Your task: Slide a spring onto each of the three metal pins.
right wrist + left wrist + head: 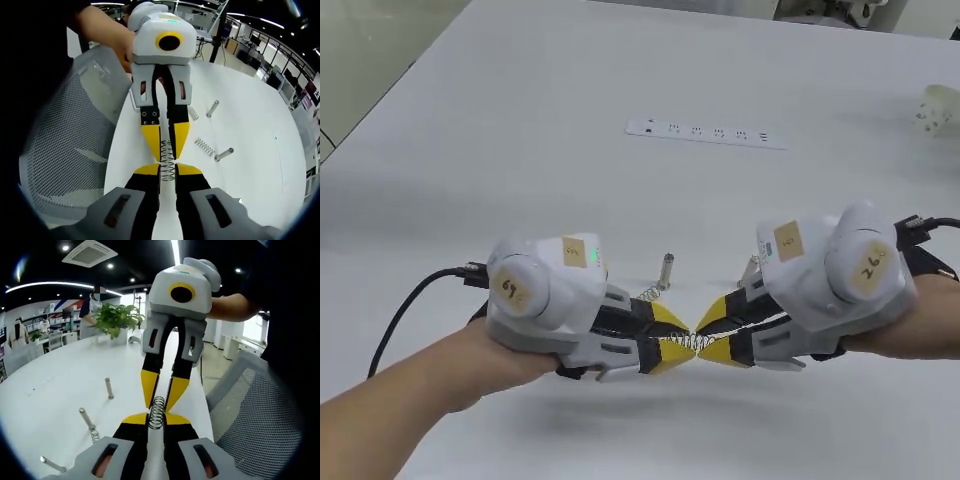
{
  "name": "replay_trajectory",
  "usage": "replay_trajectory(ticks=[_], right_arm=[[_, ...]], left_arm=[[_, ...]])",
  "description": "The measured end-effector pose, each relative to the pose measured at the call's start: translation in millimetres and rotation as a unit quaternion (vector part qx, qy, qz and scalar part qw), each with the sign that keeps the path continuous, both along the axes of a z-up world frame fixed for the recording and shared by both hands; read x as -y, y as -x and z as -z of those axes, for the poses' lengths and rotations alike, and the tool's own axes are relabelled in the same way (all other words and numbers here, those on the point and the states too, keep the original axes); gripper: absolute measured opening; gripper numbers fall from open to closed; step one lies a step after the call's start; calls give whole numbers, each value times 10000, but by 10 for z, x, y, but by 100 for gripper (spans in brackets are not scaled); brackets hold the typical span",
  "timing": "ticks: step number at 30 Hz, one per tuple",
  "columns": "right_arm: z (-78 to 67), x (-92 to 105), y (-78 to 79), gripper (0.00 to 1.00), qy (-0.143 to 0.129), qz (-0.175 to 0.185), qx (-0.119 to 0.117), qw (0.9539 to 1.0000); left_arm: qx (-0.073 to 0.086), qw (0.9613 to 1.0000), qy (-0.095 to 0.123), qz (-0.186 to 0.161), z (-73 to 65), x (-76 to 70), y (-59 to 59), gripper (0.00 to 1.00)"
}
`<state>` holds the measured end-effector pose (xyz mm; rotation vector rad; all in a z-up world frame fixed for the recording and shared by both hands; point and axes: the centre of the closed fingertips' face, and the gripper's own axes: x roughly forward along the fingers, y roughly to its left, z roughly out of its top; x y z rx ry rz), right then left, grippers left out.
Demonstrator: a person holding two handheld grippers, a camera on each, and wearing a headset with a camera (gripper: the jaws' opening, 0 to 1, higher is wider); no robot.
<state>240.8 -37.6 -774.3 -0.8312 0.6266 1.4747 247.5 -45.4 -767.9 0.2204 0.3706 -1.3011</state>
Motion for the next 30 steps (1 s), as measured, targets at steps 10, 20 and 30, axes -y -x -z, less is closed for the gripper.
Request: replay_trajectory(ticks=[10, 20, 30], right_arm=[[8, 38, 1, 9, -10, -50, 55, 10000], [26, 101, -6, 8, -20, 9, 65, 10000], [56, 113, 4, 8, 60, -98, 176, 9998]], left_arm=[[-15, 10000, 34, 14, -25, 1, -5, 2], [-47, 10000, 70, 5, -43, -3, -3, 2], [-54, 10000, 46, 11, -35, -20, 8, 2]])
